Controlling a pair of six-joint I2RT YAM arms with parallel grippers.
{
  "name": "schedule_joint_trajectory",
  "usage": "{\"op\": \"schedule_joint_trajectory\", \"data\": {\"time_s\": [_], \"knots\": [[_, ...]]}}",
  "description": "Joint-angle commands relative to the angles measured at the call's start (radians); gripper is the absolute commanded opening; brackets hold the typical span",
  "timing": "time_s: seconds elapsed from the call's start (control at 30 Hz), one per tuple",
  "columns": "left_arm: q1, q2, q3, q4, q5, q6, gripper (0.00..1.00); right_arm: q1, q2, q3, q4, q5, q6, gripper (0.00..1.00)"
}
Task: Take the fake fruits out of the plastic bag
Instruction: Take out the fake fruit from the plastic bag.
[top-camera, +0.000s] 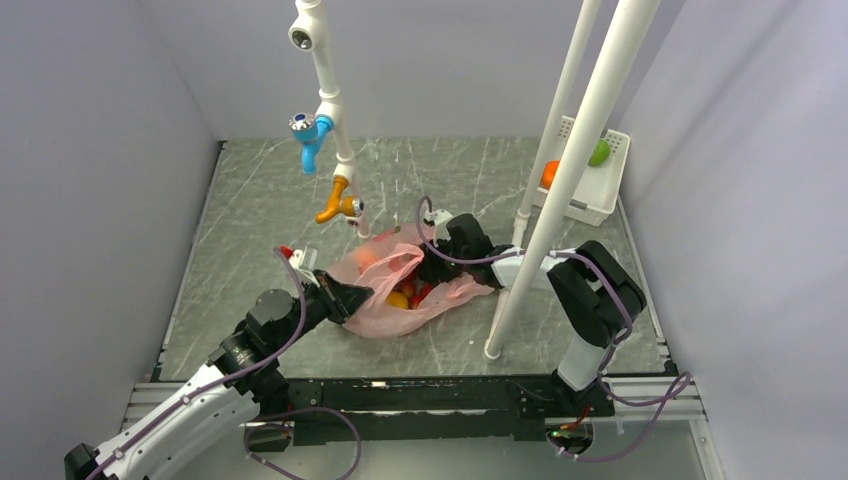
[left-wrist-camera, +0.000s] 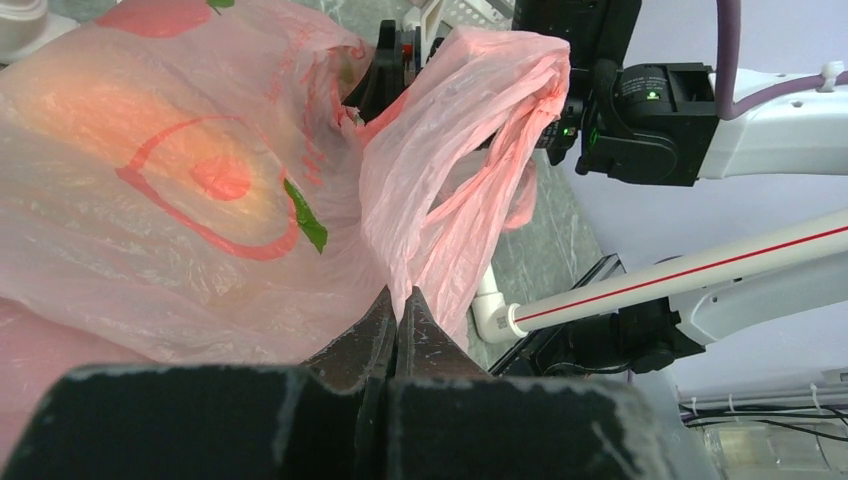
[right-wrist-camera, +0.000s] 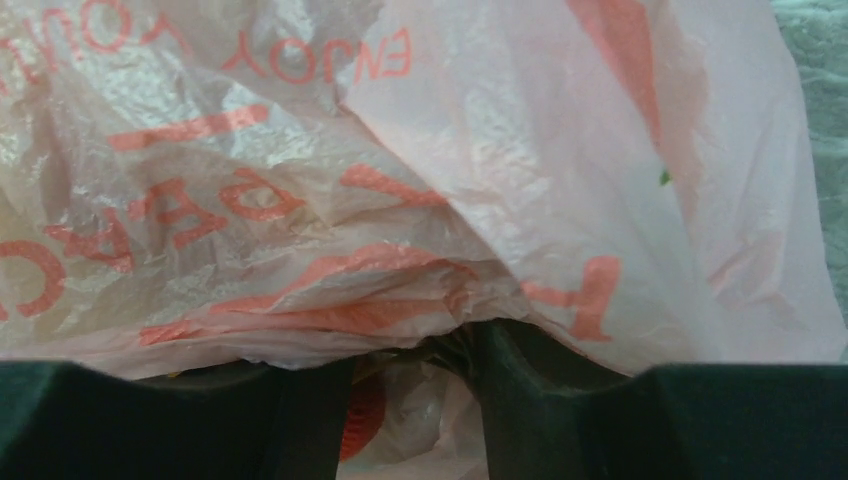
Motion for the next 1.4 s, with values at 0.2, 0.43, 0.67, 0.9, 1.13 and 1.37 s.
{"op": "schedule_joint_trajectory", "data": {"time_s": [0.2,0.43,0.67,0.9,1.13,1.37], "knots": [[0.003,0.074,0.049,-0.065,-0.059,-0.02,0.0,0.03,-0.125,-0.019,0.039,-0.076,0.089,0.21],[0.003,0.067,0.002,-0.02,-0.048,-0.052,0.0,0.03,-0.169,-0.022,0.081,-0.165,0.171,0.08],[0.002,0.058,0.01,-0.043,-0.05,-0.036,0.0,0.033,-0.197,-0.009,0.088,-0.236,0.264,0.0],[0.003,0.029,-0.019,-0.045,-0.051,-0.052,0.0,0.033,-0.243,0.036,0.069,-0.256,0.43,0.0],[0.002,-0.015,-0.012,-0.099,-0.095,-0.049,0.0,0.03,-0.271,0.039,0.068,-0.332,0.537,0.0],[0.004,-0.09,0.049,-0.185,-0.217,-0.019,0.0,0.015,-0.305,0.049,-0.091,-0.442,0.443,0.0]]}}
